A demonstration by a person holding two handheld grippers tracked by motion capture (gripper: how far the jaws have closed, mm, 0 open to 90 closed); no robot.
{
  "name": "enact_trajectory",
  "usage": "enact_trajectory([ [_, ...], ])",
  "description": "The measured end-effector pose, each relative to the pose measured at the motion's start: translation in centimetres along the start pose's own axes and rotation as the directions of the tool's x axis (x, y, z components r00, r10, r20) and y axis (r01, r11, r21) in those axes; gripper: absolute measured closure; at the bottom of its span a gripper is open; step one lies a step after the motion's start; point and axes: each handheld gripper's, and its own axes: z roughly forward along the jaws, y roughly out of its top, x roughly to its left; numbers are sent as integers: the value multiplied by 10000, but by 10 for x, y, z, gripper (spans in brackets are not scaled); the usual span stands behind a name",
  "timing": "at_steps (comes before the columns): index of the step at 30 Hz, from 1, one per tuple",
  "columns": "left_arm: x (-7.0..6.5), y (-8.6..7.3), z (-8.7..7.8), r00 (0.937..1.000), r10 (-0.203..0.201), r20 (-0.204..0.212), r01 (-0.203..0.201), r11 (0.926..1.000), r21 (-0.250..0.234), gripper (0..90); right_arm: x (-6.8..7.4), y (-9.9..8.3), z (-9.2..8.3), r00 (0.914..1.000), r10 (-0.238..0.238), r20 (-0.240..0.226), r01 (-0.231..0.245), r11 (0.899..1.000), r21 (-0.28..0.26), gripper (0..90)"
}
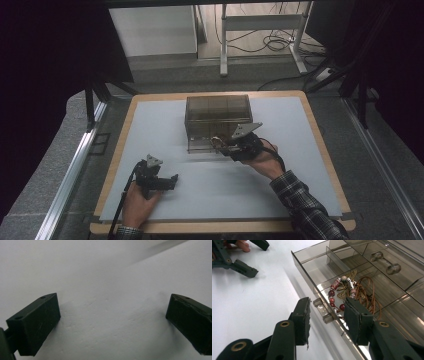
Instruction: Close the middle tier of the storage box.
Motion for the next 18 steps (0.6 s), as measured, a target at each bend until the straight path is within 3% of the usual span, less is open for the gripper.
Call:
enact_trajectory([
  [18, 0, 0, 0, 10000, 57, 5, -57, 10000, -7, 0, 10, -9, -3, 9999, 32, -161, -32, 10000, 51, 513],
])
